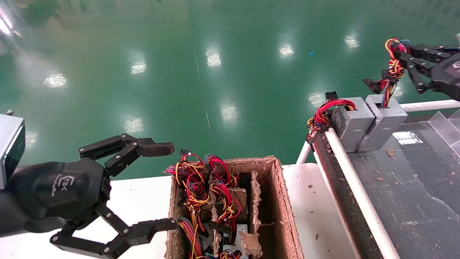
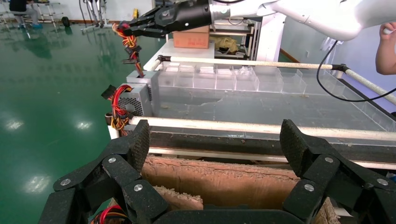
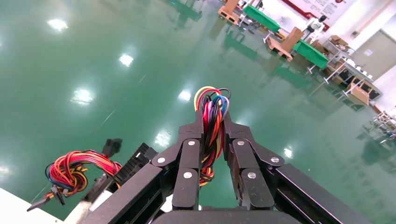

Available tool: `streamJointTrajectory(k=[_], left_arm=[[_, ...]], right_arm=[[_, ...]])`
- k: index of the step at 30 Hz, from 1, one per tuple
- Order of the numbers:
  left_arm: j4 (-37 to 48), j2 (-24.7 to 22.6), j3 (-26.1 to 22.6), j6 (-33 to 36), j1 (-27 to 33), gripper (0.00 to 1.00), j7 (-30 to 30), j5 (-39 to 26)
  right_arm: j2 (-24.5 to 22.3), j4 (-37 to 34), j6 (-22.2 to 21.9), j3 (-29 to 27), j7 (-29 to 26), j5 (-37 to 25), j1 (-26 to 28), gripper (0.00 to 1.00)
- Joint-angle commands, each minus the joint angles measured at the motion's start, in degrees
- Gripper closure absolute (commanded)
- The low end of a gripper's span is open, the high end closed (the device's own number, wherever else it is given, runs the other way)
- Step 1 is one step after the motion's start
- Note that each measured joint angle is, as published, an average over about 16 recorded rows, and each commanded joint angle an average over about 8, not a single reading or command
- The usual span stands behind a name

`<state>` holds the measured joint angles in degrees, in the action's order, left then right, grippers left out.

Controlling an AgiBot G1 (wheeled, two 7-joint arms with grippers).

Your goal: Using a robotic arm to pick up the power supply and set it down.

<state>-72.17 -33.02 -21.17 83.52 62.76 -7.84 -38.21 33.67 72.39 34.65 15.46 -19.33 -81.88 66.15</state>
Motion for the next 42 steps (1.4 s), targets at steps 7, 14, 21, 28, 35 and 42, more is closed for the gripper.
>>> streamJointTrajectory(k=[7,14,21,28,35,42], left_arm=[[0.0,0.0,0.0,0.0,0.0,0.0,0.0,0.0],[0.0,0.0,-0.01,0.0,0.0,0.0,0.0,0.0],[0.0,0.0,-0.01,0.0,0.0,0.0,0.0,0.01],[0.0,0.0,-0.01,0.0,0.0,0.0,0.01,0.01],[0.01,0.01,-0.01,-0.01,-0.01,0.0,0.01,0.01],[0.03,0.01,-0.01,-0.02,-0.01,0.0,0.01,0.01]], right_arm=[[3.35,-3.89,1.0,2.68,-1.19,-2.94,3.99,1.0],[4.65,-5.39,1.53,3.37,-1.23,-3.41,5.41,0.24],[4.58,-5.23,1.6,3.39,-1.59,-3.31,5.2,0.0],[4.17,-5.03,2.55,3.03,-1.98,-2.1,5.1,0.0],[4.12,-4.32,3.3,2.68,-1.0,-0.82,4.29,0.0],[3.95,-3.72,7.77,2.5,-0.08,3.0,3.39,0.0]])
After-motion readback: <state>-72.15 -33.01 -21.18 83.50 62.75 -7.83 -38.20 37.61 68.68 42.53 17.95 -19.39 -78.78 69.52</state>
